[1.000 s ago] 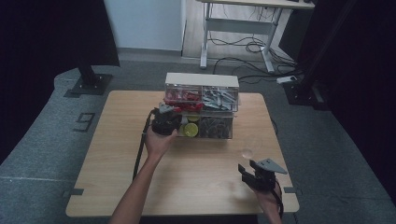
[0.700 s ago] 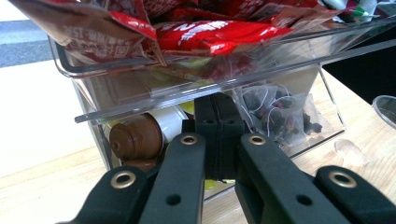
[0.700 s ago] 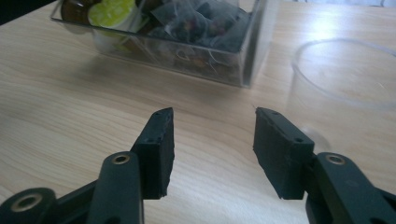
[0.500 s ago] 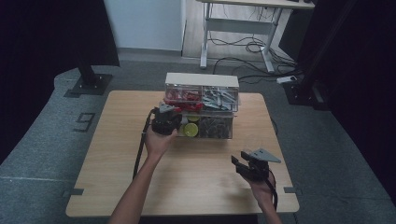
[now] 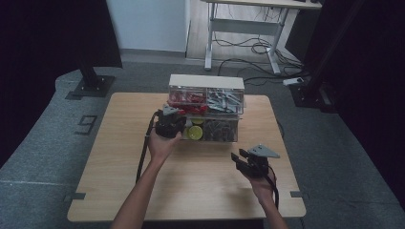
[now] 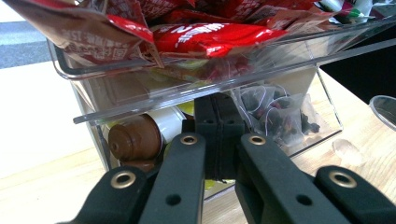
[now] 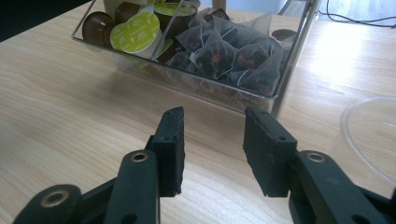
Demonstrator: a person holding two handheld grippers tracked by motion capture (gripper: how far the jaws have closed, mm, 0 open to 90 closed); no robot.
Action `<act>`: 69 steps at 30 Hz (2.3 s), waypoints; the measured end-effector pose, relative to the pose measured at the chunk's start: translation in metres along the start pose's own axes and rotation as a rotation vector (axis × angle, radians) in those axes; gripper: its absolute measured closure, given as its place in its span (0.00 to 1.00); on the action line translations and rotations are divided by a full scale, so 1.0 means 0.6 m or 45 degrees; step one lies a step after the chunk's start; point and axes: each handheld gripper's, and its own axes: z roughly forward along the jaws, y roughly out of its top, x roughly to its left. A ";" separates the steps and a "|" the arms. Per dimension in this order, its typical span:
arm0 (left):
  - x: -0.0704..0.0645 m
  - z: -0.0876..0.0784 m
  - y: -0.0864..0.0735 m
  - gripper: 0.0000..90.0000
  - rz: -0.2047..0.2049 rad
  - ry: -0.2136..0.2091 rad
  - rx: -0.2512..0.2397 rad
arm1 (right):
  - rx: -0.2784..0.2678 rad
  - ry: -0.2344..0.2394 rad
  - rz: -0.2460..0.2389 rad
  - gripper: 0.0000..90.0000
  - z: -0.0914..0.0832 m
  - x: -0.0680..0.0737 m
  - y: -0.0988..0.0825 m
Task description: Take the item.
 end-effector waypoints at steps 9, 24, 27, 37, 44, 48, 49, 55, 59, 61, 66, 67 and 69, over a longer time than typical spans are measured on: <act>0.000 0.001 0.000 1.00 -0.002 -0.002 -0.001 | -0.001 -0.002 0.014 0.68 0.016 0.000 0.008; -0.001 0.002 0.000 1.00 -0.003 -0.009 0.001 | 0.001 0.000 0.001 0.74 0.034 0.004 0.020; -0.001 0.002 0.000 1.00 -0.002 -0.009 0.000 | 0.002 0.003 0.003 0.75 0.039 0.004 0.022; -0.002 0.002 0.000 1.00 -0.004 -0.016 -0.002 | 0.006 0.007 0.012 0.77 0.056 0.006 0.029; -0.002 0.001 0.001 1.00 -0.001 -0.015 -0.002 | 0.004 0.012 0.024 0.79 0.062 0.005 0.030; -0.002 0.001 0.001 1.00 -0.001 -0.015 -0.002 | 0.004 0.003 0.022 0.79 0.066 0.004 0.032; -0.002 0.000 0.001 1.00 -0.001 -0.014 -0.001 | 0.003 0.001 0.020 0.79 0.066 0.004 0.033; -0.003 0.000 0.001 1.00 0.000 -0.013 0.000 | 0.006 -0.009 0.003 0.79 0.073 0.004 0.039; -0.003 0.000 0.001 1.00 -0.001 -0.014 0.001 | 0.003 -0.016 0.004 0.80 0.078 0.003 0.042; -0.003 0.001 0.001 1.00 -0.001 -0.014 -0.002 | 0.000 -0.017 0.002 0.80 0.081 0.003 0.044; -0.003 0.001 0.001 1.00 -0.001 -0.014 -0.002 | 0.000 -0.018 -0.003 0.81 0.088 0.005 0.048; -0.003 0.001 0.001 1.00 -0.002 -0.015 -0.003 | -0.001 -0.021 -0.005 0.81 0.090 0.004 0.048; -0.003 0.001 0.001 1.00 -0.001 -0.015 -0.003 | 0.003 -0.021 0.008 0.81 0.093 0.002 0.048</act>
